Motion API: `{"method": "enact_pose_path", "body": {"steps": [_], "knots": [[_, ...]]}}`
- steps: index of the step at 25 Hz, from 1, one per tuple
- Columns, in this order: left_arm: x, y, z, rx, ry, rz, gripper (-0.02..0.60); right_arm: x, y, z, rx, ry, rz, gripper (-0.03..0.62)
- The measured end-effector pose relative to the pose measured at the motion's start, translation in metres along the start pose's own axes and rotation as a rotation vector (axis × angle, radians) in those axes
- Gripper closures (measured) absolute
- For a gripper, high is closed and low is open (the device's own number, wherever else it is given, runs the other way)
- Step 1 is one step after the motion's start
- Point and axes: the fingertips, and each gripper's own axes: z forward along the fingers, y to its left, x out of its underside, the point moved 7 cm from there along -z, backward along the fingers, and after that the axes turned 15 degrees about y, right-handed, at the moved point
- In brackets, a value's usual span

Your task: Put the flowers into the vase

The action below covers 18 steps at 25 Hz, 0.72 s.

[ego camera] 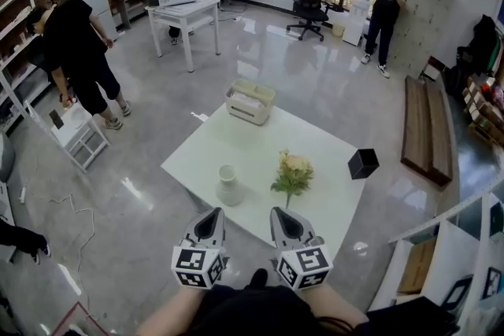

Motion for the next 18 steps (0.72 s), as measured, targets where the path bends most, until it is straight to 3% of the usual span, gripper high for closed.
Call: {"method": "enact_pose_path", "body": {"steps": [6,18], "knots": [[-0.019,-0.003,0.029,-0.017,0.001,-0.003,0.577,-0.019,-0.024,0.025,-0.043,-0.011,0.006,0.591],[-0.04,0.014,0.058,0.03,0.01,0.034,0.577,-0.033,-0.034,0.06,0.015,0.03,0.008,0.591]]}}
